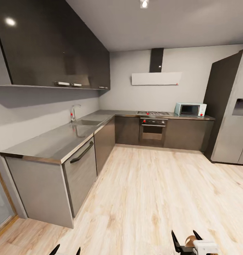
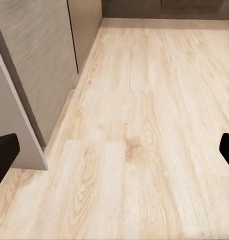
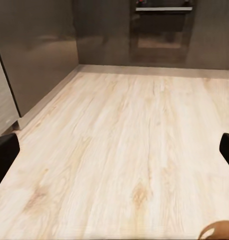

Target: Put the three can of soda from the living room inside the tash can in the kitchen.

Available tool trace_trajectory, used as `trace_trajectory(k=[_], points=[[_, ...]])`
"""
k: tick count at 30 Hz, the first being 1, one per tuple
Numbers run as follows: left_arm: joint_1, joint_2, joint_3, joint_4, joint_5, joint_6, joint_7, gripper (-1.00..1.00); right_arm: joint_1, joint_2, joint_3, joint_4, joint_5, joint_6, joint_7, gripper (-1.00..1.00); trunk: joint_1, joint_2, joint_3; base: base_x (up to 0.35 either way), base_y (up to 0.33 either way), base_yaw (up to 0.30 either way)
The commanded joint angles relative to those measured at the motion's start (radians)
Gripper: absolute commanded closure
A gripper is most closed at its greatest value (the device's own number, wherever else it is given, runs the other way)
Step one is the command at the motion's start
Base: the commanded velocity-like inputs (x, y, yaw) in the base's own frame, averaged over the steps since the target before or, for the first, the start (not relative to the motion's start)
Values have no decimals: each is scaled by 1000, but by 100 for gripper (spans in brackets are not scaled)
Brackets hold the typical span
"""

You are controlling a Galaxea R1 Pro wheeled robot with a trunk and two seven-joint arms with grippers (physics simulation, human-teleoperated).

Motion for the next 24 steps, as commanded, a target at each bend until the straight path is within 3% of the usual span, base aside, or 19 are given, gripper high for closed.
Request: trace_trajectory(k=[1, 8, 24], points=[[0, 0, 0, 0, 0, 0, 0, -100, 0, 0, 0, 0, 0, 0, 0, -100, 0, 0, 1, -33, 101, -248], [0, 1, 0, 0, 0, -1, 0, -100, 0, 2, 0, 2, 0, 0, 0, -100, 0, 0, 6, -9, -89, -247], [0, 1, 0, 0, -1, 1, 0, -100, 0, 2, 0, 3, 0, 0, -1, -100, 0, 0, 18, 37, -258, -245]])
